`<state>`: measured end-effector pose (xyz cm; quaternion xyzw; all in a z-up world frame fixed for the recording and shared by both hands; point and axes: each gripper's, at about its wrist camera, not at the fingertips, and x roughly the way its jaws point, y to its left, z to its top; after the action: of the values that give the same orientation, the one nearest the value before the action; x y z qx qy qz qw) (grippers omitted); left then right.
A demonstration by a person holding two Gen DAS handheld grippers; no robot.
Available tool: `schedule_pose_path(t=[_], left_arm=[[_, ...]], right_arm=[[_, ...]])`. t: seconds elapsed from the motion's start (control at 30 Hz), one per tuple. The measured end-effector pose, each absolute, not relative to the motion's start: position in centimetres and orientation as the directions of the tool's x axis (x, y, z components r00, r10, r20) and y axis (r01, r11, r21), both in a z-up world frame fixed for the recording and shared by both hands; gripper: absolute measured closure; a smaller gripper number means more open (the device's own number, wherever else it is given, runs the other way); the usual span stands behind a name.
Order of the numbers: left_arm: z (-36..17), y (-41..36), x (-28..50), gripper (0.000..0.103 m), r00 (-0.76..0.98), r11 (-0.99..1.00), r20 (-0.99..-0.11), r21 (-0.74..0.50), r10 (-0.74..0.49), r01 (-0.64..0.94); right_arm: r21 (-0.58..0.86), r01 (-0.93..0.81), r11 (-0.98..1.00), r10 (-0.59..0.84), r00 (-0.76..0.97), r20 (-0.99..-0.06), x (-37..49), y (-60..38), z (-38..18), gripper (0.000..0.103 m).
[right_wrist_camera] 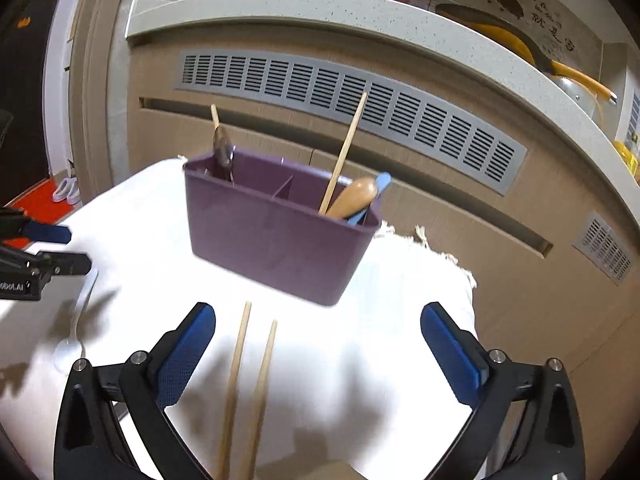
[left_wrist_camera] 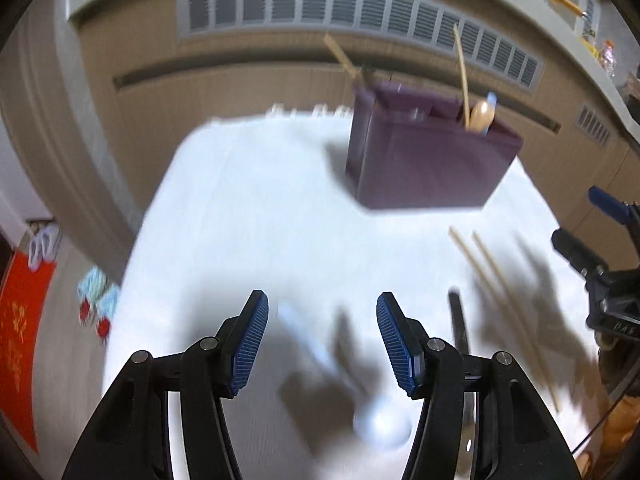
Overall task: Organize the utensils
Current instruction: 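Grasp the white plastic spoon with the left tool while the right tool grasps two wooden chopsticks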
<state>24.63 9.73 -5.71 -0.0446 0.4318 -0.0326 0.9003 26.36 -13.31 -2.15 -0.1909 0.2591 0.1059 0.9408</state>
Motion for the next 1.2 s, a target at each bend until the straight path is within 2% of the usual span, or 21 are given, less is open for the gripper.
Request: schedule_pose_path(t=[0.13,0.27,0.47,0.53,0.67,0.77,0.83,0.93,1.0,1.1,1.2], left_arm=[[-7.9,10.1,23.8,0.046,0.555,0.986,-0.82,-0.169,-0.138,-0.006],[-8.8,10.4,23.9,0.046,0.522,0.967,-0.829,-0.253,-0.2,-0.032],[-9.5,9.7,25.4,0.05,0.512,0.974,-0.844,-0.218,-0.159,-0.057],[-9.5,9.2,25.6,0.055,0.519,0.978,-0.84,-0.206,-0.155,-0.042],[-9.7,8.2,25.6,0.074,0.553,0.985,-0.82,-0.173,-0.15,0.011],[-9.9,7.1,25.3,0.086,0.562,0.986,-0.81,-0.155,-0.166,0.067],[-9.9,6.4,25.0,0.086,0.561,0.984,-0.808,-0.152,-0.181,0.099],[-10.0,5.9,24.7,0.086,0.558,0.982,-0.809,-0.145,-0.188,0.12],[-10.0,5.9,24.5,0.086,0.556,0.981,-0.809,-0.145,-0.192,0.128],[-10.0,6.1,24.5,0.085,0.549,0.98,-0.811,-0.152,-0.2,0.131],[-10.0,6.1,24.7,0.085,0.541,0.978,-0.815,-0.157,-0.206,0.136]], right_arm=[[-0.282,-0.309,0.908,0.1,0.814,-0.572,25.3,-13.7,-3.5,0.002],[-0.249,-0.34,0.907,0.116,0.77,-0.628,24.6,-13.8,-5.0,0.002],[-0.238,-0.367,0.899,0.13,0.743,-0.657,23.9,-13.8,-6.5,0.004],[-0.231,-0.376,0.897,0.139,0.737,-0.662,23.9,-13.9,-6.6,0.016],[-0.2,-0.4,0.894,0.166,0.712,-0.683,24.2,-13.9,-6.9,0.027],[-0.158,-0.428,0.89,0.201,0.679,-0.707,24.6,-13.7,-7.2,0.04],[-0.115,-0.457,0.882,0.234,0.636,-0.735,25.1,-13.4,-7.4,0.064],[-0.09,-0.491,0.867,0.259,0.596,-0.761,26.0,-12.3,-7.7,0.082],[-0.076,-0.505,0.86,0.271,0.579,-0.769,26.5,-11.8,-7.8,0.089],[-0.005,-0.505,0.863,0.304,0.528,-0.793,28.0,-11.6,-8.1,0.091],[0.0,-0.469,0.883,0.28,0.528,-0.802,29.4,-11.6,-8.5,0.091]])
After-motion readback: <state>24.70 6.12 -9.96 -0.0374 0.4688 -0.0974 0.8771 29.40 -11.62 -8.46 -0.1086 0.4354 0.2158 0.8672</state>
